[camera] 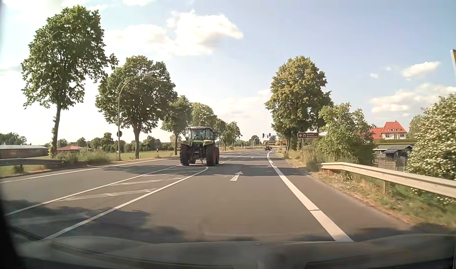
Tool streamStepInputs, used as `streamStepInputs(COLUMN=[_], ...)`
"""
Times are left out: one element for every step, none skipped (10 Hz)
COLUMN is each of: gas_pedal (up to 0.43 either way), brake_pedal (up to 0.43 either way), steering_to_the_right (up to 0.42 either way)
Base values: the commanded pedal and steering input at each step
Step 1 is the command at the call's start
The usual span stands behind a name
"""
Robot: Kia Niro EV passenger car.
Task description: Follow the waypoints while adhering to traffic rules and regulations
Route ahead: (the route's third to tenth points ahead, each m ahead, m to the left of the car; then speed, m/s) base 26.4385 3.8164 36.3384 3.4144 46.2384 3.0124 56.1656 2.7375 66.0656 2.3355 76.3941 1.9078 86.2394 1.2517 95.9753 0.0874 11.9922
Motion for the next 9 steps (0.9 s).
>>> streamStepInputs(gas_pedal=[0.177, 0.177, 0.177, 0.177, 0.177, 0.177, 0.177, 0.177, 0.177], brake_pedal=[0.006, 0.006, 0.006, 0.006, 0.006, 0.006, 0.006, 0.006, 0.006], steering_to_the_right=[0.01, 0.01, 0.01, 0.01, 0.01, 0.01, 0.01, 0.01, 0.009])
